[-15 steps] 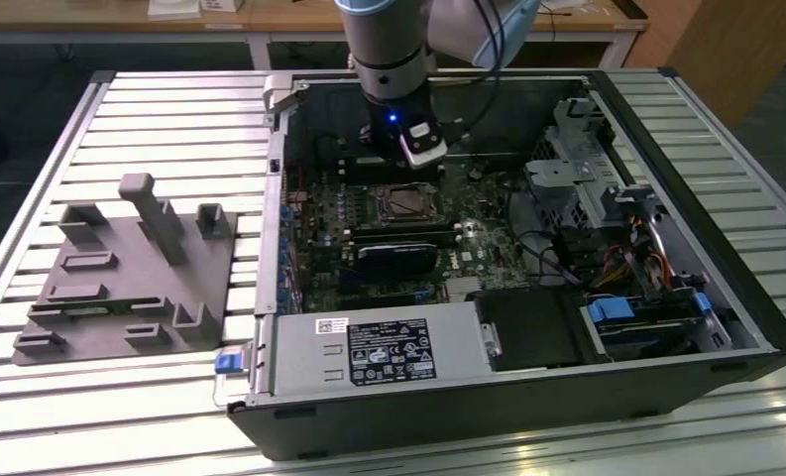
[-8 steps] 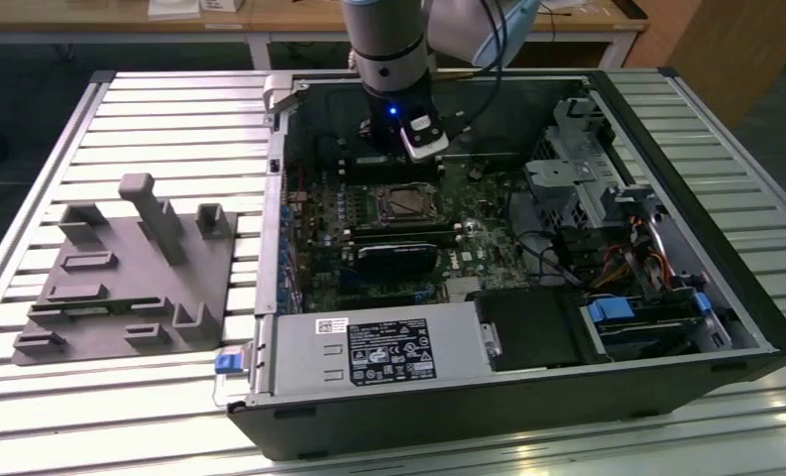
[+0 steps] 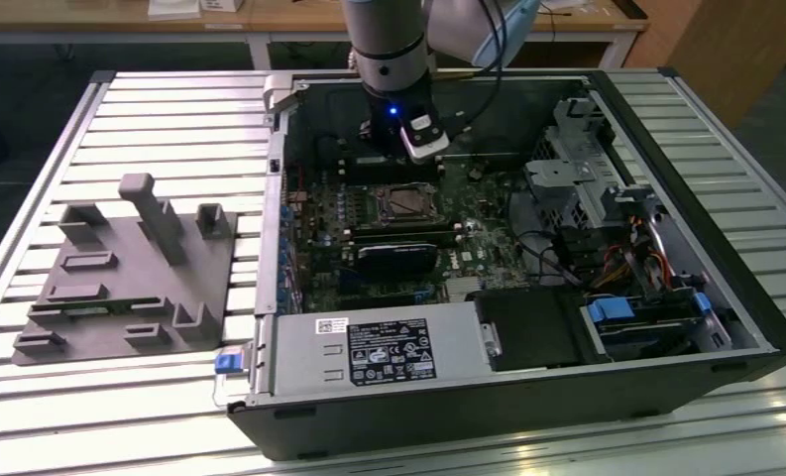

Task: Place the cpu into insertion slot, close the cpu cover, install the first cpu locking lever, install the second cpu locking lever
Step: 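Install the first cpu locking lever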

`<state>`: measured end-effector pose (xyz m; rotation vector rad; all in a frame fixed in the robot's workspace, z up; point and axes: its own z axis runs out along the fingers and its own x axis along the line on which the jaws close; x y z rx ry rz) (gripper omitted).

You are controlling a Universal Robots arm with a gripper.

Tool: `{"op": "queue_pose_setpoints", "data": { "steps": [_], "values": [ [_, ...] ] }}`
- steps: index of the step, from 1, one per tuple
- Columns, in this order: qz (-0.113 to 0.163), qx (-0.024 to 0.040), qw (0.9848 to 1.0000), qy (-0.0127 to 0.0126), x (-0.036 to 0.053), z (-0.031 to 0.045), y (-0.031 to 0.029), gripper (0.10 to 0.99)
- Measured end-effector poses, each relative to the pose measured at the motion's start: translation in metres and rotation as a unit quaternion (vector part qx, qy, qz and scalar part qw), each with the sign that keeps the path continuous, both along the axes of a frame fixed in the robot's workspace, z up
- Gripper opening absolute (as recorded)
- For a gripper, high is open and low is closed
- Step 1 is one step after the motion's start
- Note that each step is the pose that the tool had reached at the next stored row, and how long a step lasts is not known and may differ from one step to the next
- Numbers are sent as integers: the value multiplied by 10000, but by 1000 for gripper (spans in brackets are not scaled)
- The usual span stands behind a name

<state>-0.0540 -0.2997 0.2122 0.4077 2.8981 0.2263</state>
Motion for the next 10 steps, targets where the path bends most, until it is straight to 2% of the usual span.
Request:
{"op": "queue_pose_setpoints", "data": {
  "steps": [3,7,10],
  "values": [
    [0,-156,9998,78,8,-1,0,106],
    [0,-376,9991,206,23,-1,-2,106],
    [1,-509,9983,293,35,-1,-13,106]
  ]
}}
